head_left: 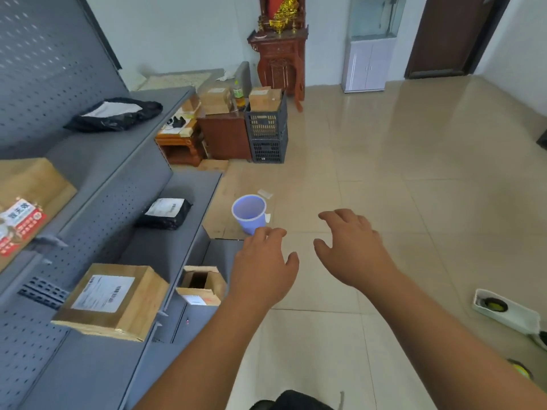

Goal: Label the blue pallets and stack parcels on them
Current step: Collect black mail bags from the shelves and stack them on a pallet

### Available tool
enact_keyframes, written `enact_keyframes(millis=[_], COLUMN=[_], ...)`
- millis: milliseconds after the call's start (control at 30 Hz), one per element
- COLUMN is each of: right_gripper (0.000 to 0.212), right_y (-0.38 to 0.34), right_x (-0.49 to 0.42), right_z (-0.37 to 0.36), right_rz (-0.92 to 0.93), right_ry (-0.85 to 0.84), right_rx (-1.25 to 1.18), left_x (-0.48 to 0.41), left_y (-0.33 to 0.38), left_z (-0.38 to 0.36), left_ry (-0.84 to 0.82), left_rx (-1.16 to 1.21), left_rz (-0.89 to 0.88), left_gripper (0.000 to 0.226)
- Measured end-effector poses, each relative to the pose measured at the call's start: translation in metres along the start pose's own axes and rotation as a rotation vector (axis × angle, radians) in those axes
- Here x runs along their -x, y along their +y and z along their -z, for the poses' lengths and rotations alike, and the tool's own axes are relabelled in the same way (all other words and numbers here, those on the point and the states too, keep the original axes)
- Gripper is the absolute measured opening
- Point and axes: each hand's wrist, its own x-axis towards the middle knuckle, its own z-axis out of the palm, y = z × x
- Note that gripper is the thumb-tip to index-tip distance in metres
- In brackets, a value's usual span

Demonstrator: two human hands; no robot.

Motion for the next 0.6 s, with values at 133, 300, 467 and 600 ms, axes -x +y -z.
enact_keyframes(millis=[133, 300, 467, 600], right_gripper=[0.057, 0.056, 0.056, 0.056], right_y=[-0.014, -0.033, -0.05, -0.064], right_x=[-0.067, -0.153, -0.232, -0.288], right_z=[-0.015, -0.034, -0.044, -0.055], right_rz=[0.06, 0.089, 0.048, 0.034], right_ry=[-0.051, -0.067, -0.086, -0.091], right_rx=[-0.003, 0.024, 0.029, 0.017], left_x=[-0.059, -0.142, -0.226, -0.283], left_y=[-0.025, -0.061, -0.091, -0.115], left_z=[0.003, 0.005, 0.015, 0.02], left_ry=[0.033, 0.042, 0.041, 0.041], left_rx=[-0.02, -0.008, 0.012, -0.004], left_rz=[0.082, 0.094, 0.085, 0.092], left_gripper=[0.047, 0.049, 0.048, 0.049])
